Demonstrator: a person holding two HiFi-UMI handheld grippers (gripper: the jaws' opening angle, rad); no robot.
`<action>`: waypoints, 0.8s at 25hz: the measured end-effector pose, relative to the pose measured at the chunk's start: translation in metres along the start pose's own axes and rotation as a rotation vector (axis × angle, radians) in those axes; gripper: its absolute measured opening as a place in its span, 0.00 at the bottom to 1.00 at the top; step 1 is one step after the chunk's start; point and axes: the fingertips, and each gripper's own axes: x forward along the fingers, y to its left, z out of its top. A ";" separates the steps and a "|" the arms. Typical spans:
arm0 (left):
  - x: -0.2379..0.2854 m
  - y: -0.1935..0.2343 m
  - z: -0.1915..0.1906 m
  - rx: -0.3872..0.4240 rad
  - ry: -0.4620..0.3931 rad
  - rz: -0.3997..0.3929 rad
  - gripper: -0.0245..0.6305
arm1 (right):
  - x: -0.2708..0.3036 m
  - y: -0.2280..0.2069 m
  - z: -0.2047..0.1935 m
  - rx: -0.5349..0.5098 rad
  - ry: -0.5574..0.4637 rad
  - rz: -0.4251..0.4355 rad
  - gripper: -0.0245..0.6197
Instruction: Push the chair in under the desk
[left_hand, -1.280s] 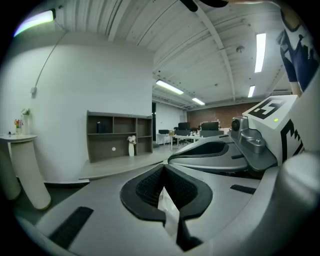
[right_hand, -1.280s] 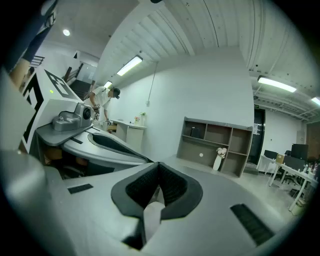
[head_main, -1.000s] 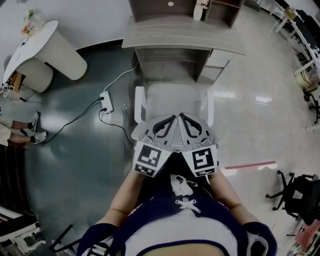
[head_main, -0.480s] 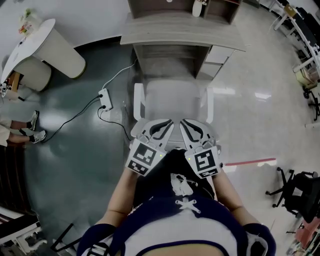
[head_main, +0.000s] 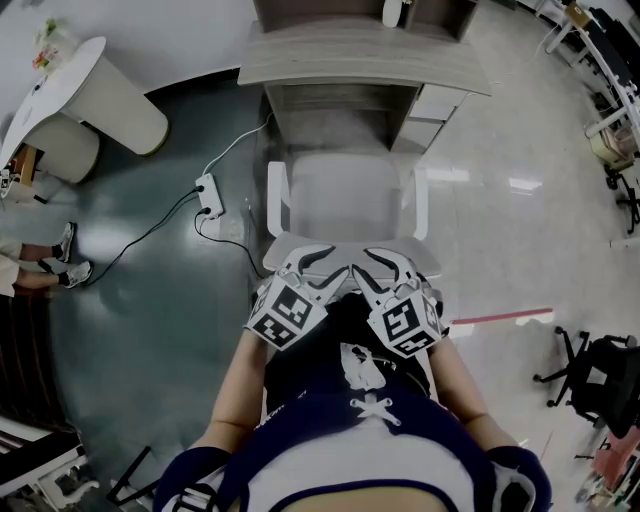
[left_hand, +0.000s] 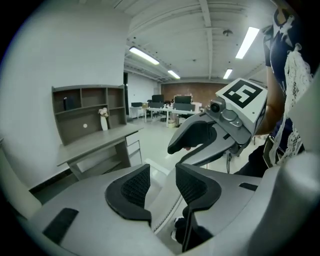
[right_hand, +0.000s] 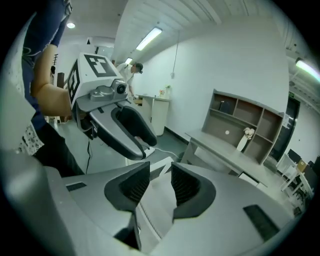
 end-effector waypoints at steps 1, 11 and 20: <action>0.001 -0.001 -0.005 0.002 0.020 -0.013 0.28 | 0.003 0.006 -0.006 -0.011 0.032 0.029 0.20; 0.010 -0.023 -0.046 0.059 0.202 -0.135 0.32 | 0.018 0.042 -0.051 -0.133 0.223 0.146 0.25; 0.018 -0.029 -0.080 0.132 0.358 -0.163 0.33 | 0.022 0.039 -0.081 -0.222 0.330 0.129 0.25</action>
